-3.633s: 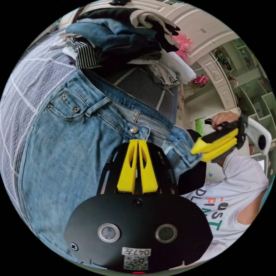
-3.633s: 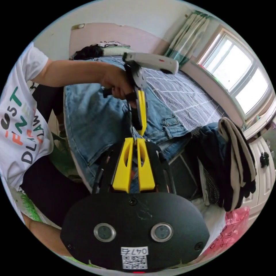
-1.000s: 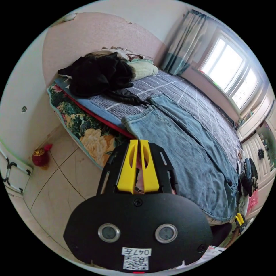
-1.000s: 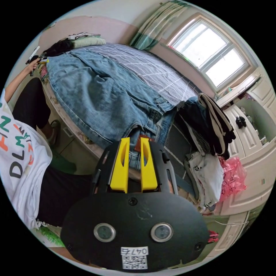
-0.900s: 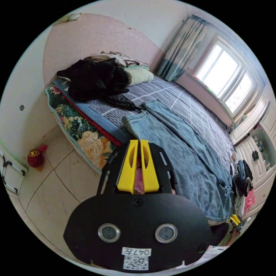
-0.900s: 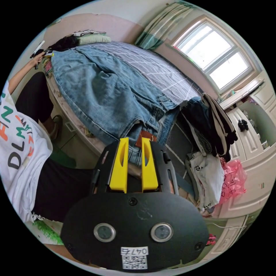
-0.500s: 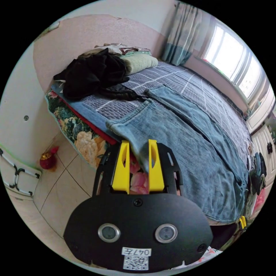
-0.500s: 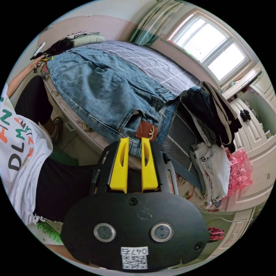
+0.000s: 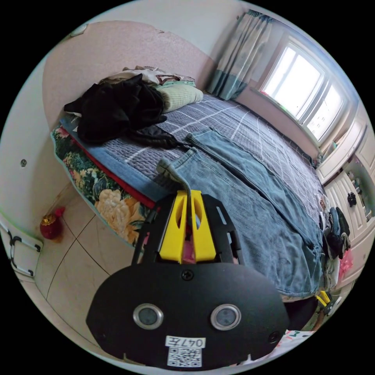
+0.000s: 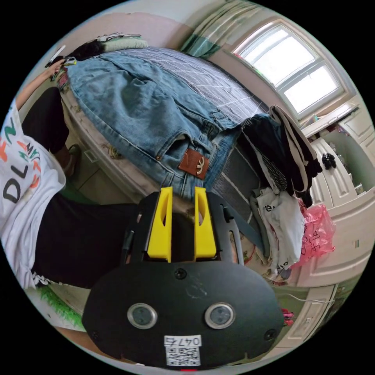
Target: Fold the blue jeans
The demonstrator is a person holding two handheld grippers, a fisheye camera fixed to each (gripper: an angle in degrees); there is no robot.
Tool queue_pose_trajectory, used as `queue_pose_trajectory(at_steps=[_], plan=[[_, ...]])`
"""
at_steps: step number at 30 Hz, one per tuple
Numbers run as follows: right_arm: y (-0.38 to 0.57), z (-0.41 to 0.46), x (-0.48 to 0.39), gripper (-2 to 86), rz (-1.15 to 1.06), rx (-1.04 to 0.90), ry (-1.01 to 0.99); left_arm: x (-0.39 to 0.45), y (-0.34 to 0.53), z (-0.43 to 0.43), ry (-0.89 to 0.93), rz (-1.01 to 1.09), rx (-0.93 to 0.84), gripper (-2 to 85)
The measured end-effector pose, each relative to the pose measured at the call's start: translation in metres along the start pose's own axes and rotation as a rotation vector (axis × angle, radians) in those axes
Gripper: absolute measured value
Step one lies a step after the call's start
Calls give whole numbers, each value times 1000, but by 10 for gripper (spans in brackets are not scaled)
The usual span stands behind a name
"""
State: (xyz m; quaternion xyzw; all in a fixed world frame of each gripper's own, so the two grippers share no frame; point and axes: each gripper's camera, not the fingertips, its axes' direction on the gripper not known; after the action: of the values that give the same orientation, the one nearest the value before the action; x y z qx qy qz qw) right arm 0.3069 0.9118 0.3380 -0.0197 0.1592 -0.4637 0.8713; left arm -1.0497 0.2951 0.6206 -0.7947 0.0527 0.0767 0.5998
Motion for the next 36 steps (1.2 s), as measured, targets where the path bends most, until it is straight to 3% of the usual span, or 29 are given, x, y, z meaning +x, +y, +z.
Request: queue_pose_trajectory(at_steps=[9, 19, 23, 27, 36], plan=[[-35, 27, -44, 36, -347, -48, 138, 12, -13, 9, -43, 46, -10, 7], [-59, 17, -47, 40, -337, 29, 150, 22, -30, 40, -7, 42, -96, 116], [-61, 30, -68, 24, -450, 5, 211, 23, -33, 42, -11, 25, -85, 116], [-74, 27, -69, 28, -414, 73, 268, 15, -34, 40, 43, -17, -60, 112], [-98, 47, -63, 10, -436, 38, 201, 26, -36, 35, -7, 56, -48, 84]])
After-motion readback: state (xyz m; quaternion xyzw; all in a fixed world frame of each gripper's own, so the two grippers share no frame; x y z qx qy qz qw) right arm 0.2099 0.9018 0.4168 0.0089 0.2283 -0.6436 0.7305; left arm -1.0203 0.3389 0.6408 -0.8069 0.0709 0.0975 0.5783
